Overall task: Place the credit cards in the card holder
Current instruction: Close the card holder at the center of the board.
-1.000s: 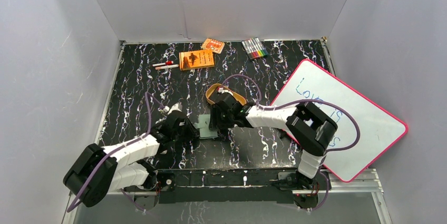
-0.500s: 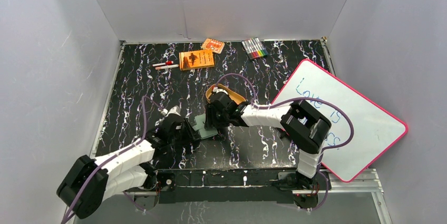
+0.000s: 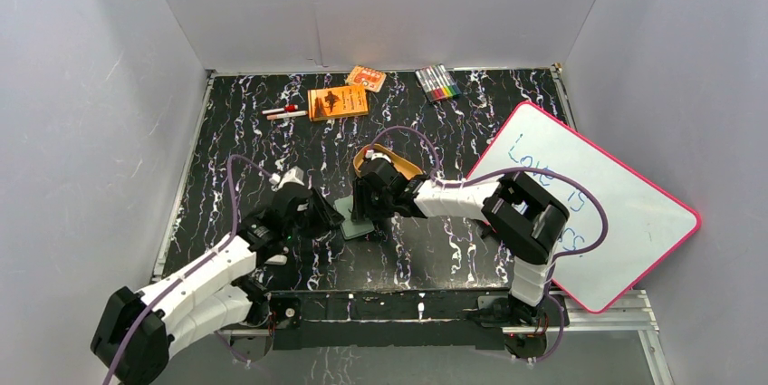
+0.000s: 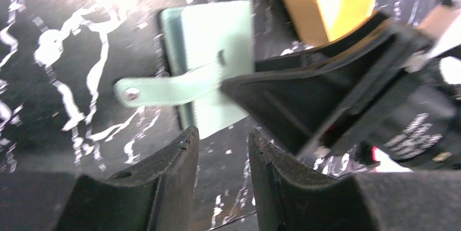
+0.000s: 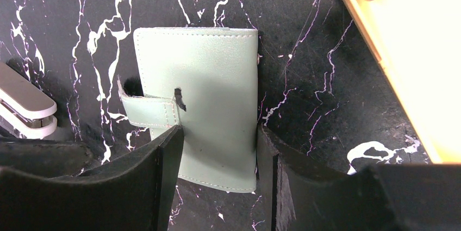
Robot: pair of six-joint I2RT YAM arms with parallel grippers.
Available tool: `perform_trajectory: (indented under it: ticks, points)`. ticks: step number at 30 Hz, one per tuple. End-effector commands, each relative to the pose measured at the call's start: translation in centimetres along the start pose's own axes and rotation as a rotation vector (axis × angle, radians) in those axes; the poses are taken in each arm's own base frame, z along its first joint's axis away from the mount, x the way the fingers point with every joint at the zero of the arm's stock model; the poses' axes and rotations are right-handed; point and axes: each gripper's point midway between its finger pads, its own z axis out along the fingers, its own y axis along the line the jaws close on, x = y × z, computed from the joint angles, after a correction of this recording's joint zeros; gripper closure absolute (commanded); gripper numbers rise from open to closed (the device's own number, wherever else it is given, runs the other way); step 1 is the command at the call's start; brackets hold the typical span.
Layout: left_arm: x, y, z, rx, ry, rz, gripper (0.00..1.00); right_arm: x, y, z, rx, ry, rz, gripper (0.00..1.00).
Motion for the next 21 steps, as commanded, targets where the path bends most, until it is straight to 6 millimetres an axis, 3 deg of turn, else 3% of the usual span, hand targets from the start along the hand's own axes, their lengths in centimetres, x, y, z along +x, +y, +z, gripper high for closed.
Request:
perform_trajectory:
  ticks: [1, 7, 21]
  points:
    - [-2.1, -4.4, 0.5, 0.104, -0.026, 0.010, 0.66, 1.9, -1.9, 0.4, 0.073, 0.058, -0.015, 0.39]
    - [-1.8, -4.3, 3.3, 0.069, 0.007, 0.010, 0.76, 1.9, -1.8, 0.1, 0.063, 0.055, -0.018, 0.40]
    - [-0.9, 1.0, 5.9, -0.085, 0.042, -0.052, 0.86, 1.6, -0.3, -1.0, -0.001, 0.055, -0.018, 0.36]
